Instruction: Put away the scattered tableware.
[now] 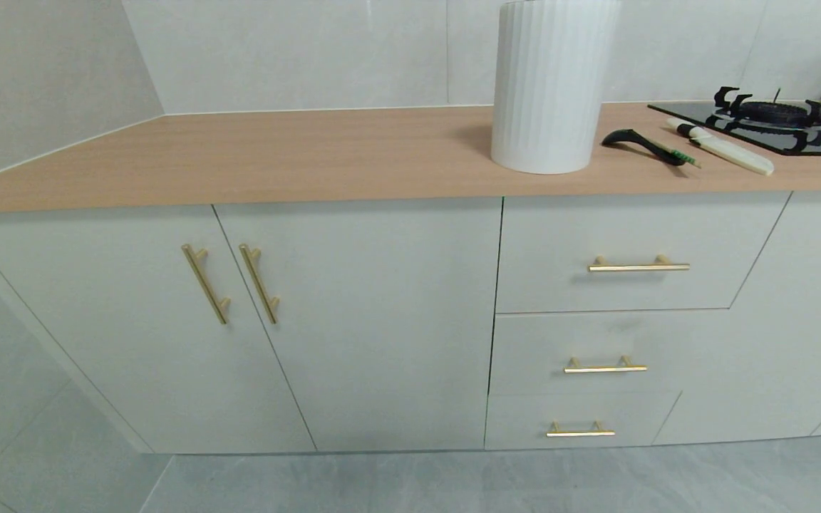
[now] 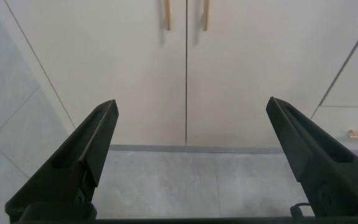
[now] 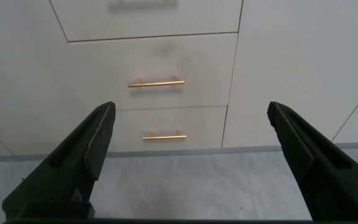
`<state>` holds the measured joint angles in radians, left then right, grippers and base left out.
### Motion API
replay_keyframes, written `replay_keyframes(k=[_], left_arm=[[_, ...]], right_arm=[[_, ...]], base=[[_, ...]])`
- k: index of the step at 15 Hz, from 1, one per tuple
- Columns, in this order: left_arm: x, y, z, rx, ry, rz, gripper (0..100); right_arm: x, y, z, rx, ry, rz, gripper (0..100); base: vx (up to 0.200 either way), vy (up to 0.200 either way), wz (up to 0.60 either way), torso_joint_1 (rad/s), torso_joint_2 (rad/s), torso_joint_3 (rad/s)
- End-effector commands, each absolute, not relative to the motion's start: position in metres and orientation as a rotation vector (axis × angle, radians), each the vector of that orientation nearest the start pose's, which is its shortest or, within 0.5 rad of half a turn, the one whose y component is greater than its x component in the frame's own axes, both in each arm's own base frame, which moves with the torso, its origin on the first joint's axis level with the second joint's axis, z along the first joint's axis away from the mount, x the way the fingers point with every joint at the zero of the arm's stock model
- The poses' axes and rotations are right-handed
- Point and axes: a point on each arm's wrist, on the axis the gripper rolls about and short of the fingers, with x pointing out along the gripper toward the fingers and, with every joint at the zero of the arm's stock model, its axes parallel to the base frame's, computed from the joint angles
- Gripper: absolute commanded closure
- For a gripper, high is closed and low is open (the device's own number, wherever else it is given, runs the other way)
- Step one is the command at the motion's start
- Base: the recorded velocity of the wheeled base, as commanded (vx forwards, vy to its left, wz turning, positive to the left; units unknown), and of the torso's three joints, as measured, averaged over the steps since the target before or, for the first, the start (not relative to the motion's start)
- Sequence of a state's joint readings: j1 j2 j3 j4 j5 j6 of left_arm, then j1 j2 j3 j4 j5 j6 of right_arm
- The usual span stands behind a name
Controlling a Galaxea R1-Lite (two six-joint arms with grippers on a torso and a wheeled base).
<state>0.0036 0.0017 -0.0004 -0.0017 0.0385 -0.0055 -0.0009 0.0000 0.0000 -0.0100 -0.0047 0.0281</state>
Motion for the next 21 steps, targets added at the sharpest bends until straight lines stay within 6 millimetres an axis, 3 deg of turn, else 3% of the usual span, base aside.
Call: replay_keyframes(k=[1,5,18,19,21], left_arm=[[-0.023,0.001,0.076,-0.006,0.001,0.043,0],[-0.023,0.001,0.076,-0.006,0.001,0.043,0],[-0.023,0.001,0.076,-0.006,0.001,0.041,0],[-0.023,0.001,0.076,-0.006,0.001,0.041,0],[-0.023,0.001,0.076,-0.006,0.001,0.043,0]], right_arm=[[-0.023,0.000,0.077,0.028,-0.009,-0.006,0],[-0.023,0.000,0.077,0.029,-0.009,-0.006,0],[-0.023,0.000,0.077,-0.017,-0.012,-0.002,0],[-0.023,0.000,0.090,-0.014,-0.028,0.004,0],[-0.017,0.000,0.138,0.011,-0.018,0.063,0]], base=[[0.000,0.000,0.00,0.000,0.00,0.000],[0.150,0.000,0.00,0.001,0.00,0.002],[0.000,0.000,0.00,0.000,0.00,0.000],[0.000,0.000,0.00,0.000,0.00,0.000],[0.000,0.000,0.00,0.000,0.00,0.000]])
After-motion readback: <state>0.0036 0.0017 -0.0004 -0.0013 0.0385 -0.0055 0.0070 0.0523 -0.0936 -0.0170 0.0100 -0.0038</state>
